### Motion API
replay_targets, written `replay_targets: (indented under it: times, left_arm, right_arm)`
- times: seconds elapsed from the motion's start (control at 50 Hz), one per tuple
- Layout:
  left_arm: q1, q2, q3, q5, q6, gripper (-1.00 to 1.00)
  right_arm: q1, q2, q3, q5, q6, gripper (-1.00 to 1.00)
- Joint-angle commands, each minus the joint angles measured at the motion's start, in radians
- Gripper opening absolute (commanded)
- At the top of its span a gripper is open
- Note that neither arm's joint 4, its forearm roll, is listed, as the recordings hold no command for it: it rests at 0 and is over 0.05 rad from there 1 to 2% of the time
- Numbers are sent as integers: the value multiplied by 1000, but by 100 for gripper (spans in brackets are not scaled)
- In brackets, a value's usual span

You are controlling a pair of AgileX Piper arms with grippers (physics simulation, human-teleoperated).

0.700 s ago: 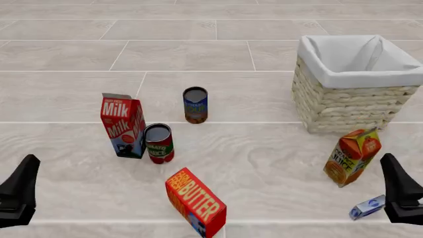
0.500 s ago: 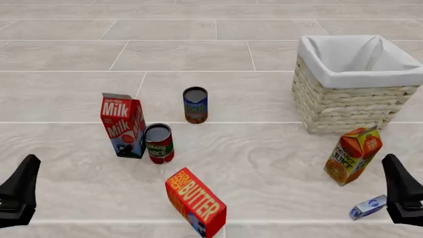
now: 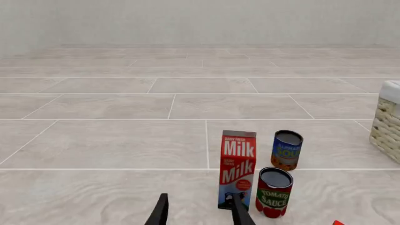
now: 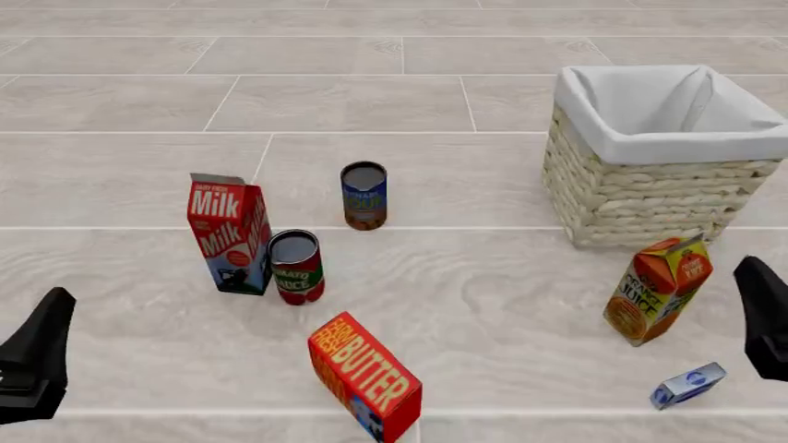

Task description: Pick the cream cheese and place it in the basket.

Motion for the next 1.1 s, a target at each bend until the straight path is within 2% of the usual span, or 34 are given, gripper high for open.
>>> replay_targets:
  times: [0.02,0.08,0.1,0.12,0.16,0.2,0.24,0.28,0.3,0.32,0.34,0.38,0.42,0.54,0.56,0.58,0.6,0.62,0.64,0.68,0.72,0.74,0.78,0.8,0.82,0.86,0.88,0.98,1.04,1.06,1.08,1.1]
  left_arm:
    - [0,0,0,0,0,100]
    - [0,0,0,0,0,100]
    - [0,0,0,0,0,100]
    - [0,0,0,0,0,100]
    - [0,0,0,0,0,100]
    - [0,0,0,0,0,100]
    - [0,0,0,0,0,100]
    - [0,0,0,0,0,100]
    - [0,0,0,0,0,100]
    - [0,0,0,0,0,100]
    - [0,0,0,0,0,100]
    - [0,0,0,0,0,100]
    - [0,0,0,0,0,100]
    - [0,0,0,0,0,100]
    - [0,0,0,0,0,100]
    - [0,0,0,0,0,100]
    - [0,0,0,0,0,100]
    - [0,0,0,0,0,100]
    - [0,0,0,0,0,100]
    - [0,0,0,0,0,100]
    - [0,0,0,0,0,100]
    - [0,0,0,0,0,100]
    - [0,0,0,0,0,100]
    - [0,0,0,0,0,100]
    - [0,0,0,0,0,100]
    - [0,0,0,0,0,100]
    - [0,0,0,0,0,100]
    - [0,0,0,0,0,100]
    - [0,0,0,0,0,100]
    - [0,0,0,0,0,100]
    - [0,0,0,0,0,100]
    - [0,0,0,0,0,100]
  right_arm:
    - [-7,67,-89,94,71,100]
    - [-45,144,-110,118,-10,100]
    - [-48,159,-117,135,-3,100]
    - [-31,131,-136,173,50,100]
    - [-24,106,-153,226,98,100]
    - [-29,107,-157,247,103,100]
    - [-40,107,-157,277,131,100]
    - [-42,182,-145,286,115,100]
    - [-32,187,-147,294,133,100]
    - [-26,164,-155,323,197,100]
    - [-18,161,-167,342,197,100]
    - [-7,152,-208,383,141,100]
    - [-13,157,-223,398,129,100]
    - [0,209,-275,476,212,100]
    - [2,211,-284,492,202,100]
    - [4,221,-283,504,234,100]
    - [8,222,-269,511,298,100]
    - [8,222,-269,511,298,100]
    - [0,218,-293,530,264,100]
    - [-2,232,-313,551,246,100]
    - [3,237,-309,561,264,100]
    - [-24,247,-292,563,274,100]
    - [-26,250,-292,564,264,100]
    - [-67,264,-298,569,213,100]
    - [-81,280,-282,564,238,100]
    - [-78,296,-269,560,246,100]
    - [-92,297,-272,562,230,100]
    - [-76,323,-287,579,244,100]
    - [-100,358,-264,565,220,100]
    - [-136,382,-242,547,221,100]
    - [-136,382,-242,546,221,100]
    - [-142,370,-234,542,246,100]
